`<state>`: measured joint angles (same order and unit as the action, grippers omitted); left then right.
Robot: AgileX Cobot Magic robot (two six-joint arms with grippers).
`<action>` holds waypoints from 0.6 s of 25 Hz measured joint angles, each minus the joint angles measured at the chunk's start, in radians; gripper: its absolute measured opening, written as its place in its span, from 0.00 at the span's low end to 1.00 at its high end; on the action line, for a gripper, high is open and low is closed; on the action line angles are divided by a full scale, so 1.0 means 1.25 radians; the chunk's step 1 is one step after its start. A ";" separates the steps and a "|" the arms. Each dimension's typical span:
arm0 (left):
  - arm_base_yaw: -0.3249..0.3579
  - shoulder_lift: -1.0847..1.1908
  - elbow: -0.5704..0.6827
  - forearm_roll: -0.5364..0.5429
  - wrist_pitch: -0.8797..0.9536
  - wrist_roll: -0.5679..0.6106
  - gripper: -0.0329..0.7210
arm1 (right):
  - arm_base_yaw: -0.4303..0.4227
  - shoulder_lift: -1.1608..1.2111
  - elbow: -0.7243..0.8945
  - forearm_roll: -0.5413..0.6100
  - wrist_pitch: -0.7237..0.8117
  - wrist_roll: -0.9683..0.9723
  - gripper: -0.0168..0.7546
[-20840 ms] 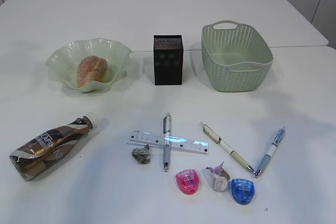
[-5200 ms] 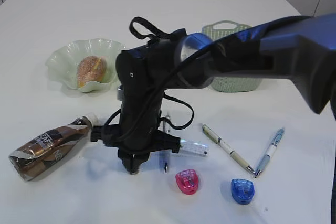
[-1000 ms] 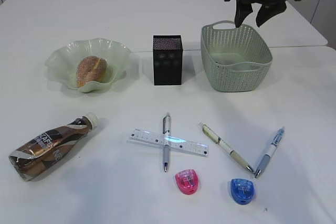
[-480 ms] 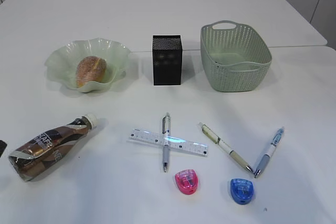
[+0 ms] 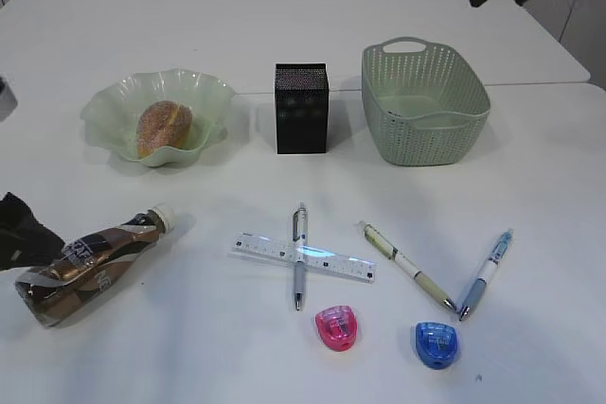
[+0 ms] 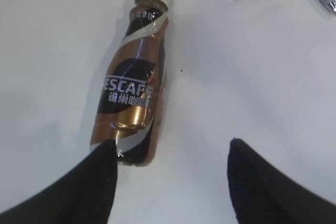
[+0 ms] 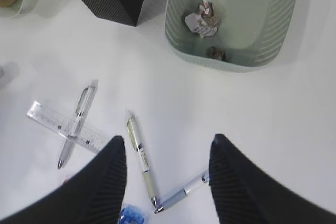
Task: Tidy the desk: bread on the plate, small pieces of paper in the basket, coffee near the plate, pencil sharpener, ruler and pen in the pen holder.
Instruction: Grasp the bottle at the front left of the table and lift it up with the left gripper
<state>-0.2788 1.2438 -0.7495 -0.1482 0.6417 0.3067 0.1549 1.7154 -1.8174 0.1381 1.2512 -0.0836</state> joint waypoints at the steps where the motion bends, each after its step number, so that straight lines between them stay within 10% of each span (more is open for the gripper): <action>1: 0.000 0.014 -0.008 0.000 -0.001 0.012 0.66 | 0.000 -0.038 0.041 0.001 0.000 -0.006 0.56; 15: -0.001 0.280 -0.246 0.015 0.125 0.130 0.83 | 0.000 -0.339 0.318 0.065 0.000 -0.082 0.56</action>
<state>-0.2805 1.5943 -1.0565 -0.1295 0.7980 0.4690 0.1549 1.2916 -1.4203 0.2200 1.2512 -0.1866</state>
